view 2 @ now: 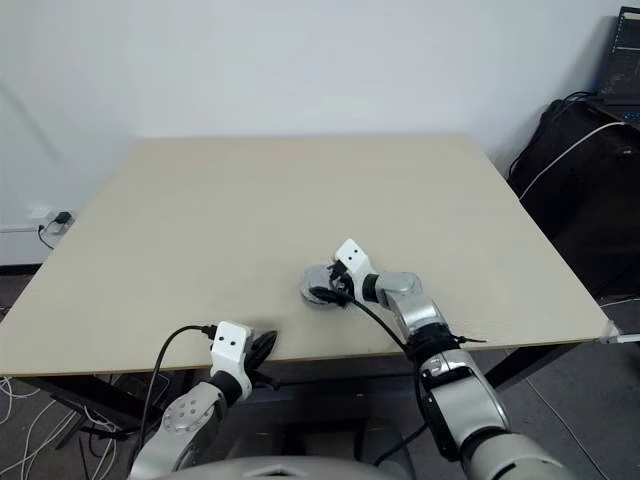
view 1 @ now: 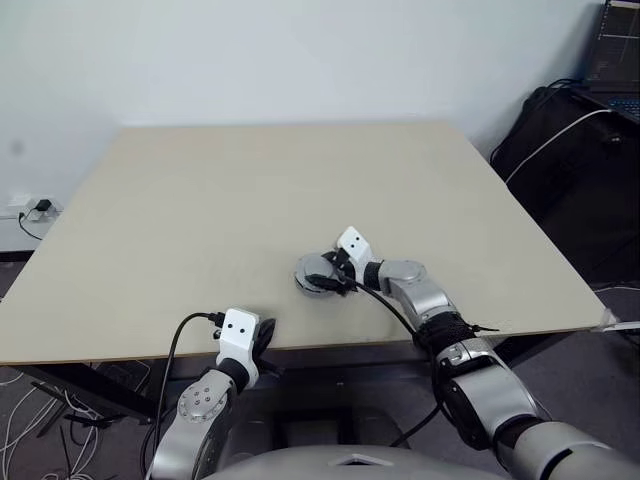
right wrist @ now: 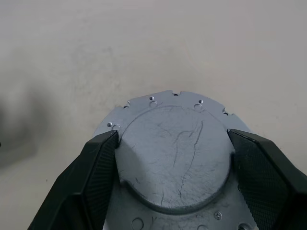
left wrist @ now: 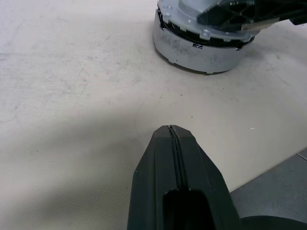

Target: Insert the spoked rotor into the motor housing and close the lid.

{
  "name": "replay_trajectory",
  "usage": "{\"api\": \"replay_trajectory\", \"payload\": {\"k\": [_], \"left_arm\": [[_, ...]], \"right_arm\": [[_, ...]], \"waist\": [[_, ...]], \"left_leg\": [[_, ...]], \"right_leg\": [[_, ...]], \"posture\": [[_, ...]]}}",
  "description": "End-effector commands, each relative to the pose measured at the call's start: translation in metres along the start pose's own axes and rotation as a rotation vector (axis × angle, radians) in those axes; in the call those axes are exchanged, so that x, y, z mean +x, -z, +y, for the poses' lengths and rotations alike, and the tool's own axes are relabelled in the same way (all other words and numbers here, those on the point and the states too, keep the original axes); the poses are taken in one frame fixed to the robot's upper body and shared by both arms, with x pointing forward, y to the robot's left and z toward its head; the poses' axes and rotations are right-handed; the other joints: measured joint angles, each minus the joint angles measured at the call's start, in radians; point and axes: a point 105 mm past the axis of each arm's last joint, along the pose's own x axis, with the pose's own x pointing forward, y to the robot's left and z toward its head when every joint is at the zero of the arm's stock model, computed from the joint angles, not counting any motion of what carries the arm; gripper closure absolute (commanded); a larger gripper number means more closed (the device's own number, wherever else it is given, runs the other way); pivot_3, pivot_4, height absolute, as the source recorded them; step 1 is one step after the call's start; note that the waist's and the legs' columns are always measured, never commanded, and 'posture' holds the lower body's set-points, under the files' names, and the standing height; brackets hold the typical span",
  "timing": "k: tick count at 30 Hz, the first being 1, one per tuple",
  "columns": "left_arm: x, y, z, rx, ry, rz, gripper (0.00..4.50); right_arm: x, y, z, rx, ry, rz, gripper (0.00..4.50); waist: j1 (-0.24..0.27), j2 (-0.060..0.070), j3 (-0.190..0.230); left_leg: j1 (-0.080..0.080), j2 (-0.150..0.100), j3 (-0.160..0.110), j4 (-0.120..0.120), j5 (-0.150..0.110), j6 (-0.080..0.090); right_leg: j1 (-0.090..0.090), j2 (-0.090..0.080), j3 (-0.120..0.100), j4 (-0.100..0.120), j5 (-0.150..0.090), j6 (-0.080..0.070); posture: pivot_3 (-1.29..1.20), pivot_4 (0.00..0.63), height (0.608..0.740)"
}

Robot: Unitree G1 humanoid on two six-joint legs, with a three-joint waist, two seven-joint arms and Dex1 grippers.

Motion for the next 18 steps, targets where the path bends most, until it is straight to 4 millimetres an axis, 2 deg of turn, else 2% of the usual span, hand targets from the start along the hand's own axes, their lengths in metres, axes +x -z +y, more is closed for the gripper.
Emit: {"api": "replay_trajectory", "payload": {"k": [1, 6, 12, 18], "left_arm": [[0.000, -0.018, -0.005, 0.015, 0.020, -0.070, 4.50], [0.001, -0.018, -0.007, 0.014, 0.025, -0.069, 4.50], [0.001, -0.018, -0.007, 0.013, 0.026, -0.067, 4.50], [0.001, -0.018, -0.007, 0.013, 0.026, -0.067, 4.50]], "right_arm": [[-0.003, -0.020, -0.003, -0.033, 0.031, -0.078, 1.21], [-0.001, -0.011, 0.001, -0.047, 0.035, -0.035, 1.21], [0.001, -0.010, 0.006, -0.088, 0.038, -0.013, 1.21], [0.002, -0.004, 0.002, -0.112, 0.072, 0.048, 1.21]], "waist": [[0.001, 0.000, 0.000], [0.000, 0.000, 0.000], [0.000, 0.000, 0.000], [0.000, 0.001, -0.001]], "left_leg": [[0.000, 0.000, 0.000, 0.000, 0.000, 0.000], [0.000, 0.000, 0.000, 0.000, 0.000, 0.000], [0.000, 0.000, 0.000, 0.000, 0.000, 0.000], [0.001, 0.000, 0.000, 0.000, 0.000, 0.000]], "right_leg": [[0.000, 0.000, 0.000, 0.000, 0.000, 0.000], [0.000, 0.000, 0.000, 0.000, 0.000, 0.000], [0.000, 0.000, 0.000, 0.000, 0.000, 0.000], [0.000, 0.000, 0.000, 0.000, 0.000, 0.000]], "posture": [[0.00, 0.000, 0.740], [0.00, 0.000, 0.740], [0.00, 0.000, 0.740], [0.00, 0.000, 0.740]]}}
